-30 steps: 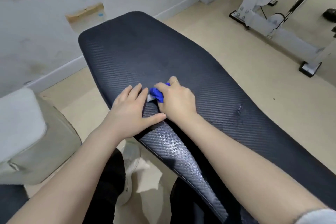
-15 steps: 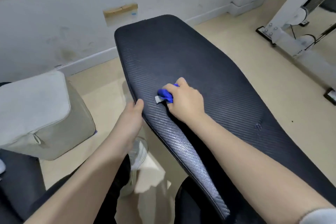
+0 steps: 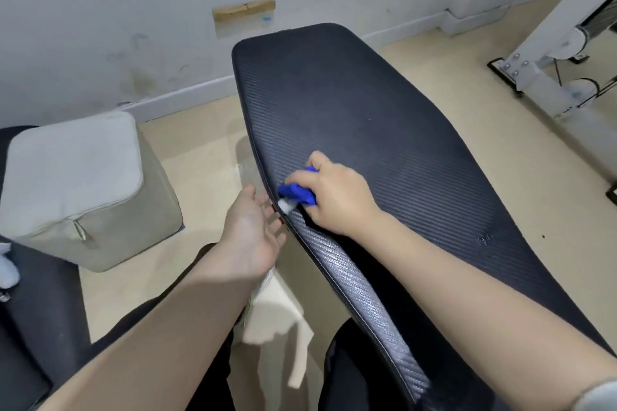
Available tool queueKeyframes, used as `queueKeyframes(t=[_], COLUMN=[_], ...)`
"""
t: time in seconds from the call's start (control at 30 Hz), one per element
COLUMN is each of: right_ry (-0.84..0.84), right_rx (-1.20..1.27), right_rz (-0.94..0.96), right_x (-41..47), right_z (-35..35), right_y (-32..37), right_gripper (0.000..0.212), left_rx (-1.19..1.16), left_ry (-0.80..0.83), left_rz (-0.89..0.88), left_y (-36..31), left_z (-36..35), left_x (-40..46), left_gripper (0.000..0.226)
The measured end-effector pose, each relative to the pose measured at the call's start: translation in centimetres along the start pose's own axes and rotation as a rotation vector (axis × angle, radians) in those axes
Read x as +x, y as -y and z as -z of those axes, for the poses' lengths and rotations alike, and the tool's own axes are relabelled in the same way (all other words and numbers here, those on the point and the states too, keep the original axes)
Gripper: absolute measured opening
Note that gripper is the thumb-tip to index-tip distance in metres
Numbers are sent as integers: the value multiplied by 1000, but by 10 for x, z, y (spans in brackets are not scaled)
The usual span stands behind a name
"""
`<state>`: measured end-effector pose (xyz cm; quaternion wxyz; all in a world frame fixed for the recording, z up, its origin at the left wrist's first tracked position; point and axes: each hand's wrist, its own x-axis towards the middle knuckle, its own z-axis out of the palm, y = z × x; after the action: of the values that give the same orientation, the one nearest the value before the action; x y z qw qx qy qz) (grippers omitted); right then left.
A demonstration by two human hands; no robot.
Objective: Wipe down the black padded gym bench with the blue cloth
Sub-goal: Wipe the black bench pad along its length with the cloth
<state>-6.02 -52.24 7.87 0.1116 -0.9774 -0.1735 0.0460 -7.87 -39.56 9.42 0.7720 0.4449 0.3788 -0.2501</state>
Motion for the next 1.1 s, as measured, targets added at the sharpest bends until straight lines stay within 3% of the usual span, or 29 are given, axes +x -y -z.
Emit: queueKeyframes(t=[0.07,0.17,0.37,0.53,0.63,0.87,0.97,1.1], right_ry=[69,96,-74,14,21,-75,-36,143], right_rx=[45,74,53,56,34,-8,24,125], right_rz=[109,110,-48,116,87,-98,21,204], right_x=[-29,-32,25,-43,-55,12,-31,-91], right_z=[5,5,-7,-1,-5,-7,-5,-1], right_y=[2,-2,6,1,0,-1,-1,-6], right_gripper=[34,35,37,36,38,34,33,38], left_rx=[-38,-40,-18,45,77,-1,20,4], left_ry=[-9,-47,-83,-35,-49,-80,-43,-8], left_rz=[-24,-77,-65,-112,-120,-124,-143,-112], left_y=[3,10,5,10,12,18,28,49], left_z=[-3,-11,-9,-16,-18,-13,-17,-15], left_x=[-2,-3,4,-7,-8,-11,-23,-31], left_gripper=[42,39,52,49,48,41,37,42])
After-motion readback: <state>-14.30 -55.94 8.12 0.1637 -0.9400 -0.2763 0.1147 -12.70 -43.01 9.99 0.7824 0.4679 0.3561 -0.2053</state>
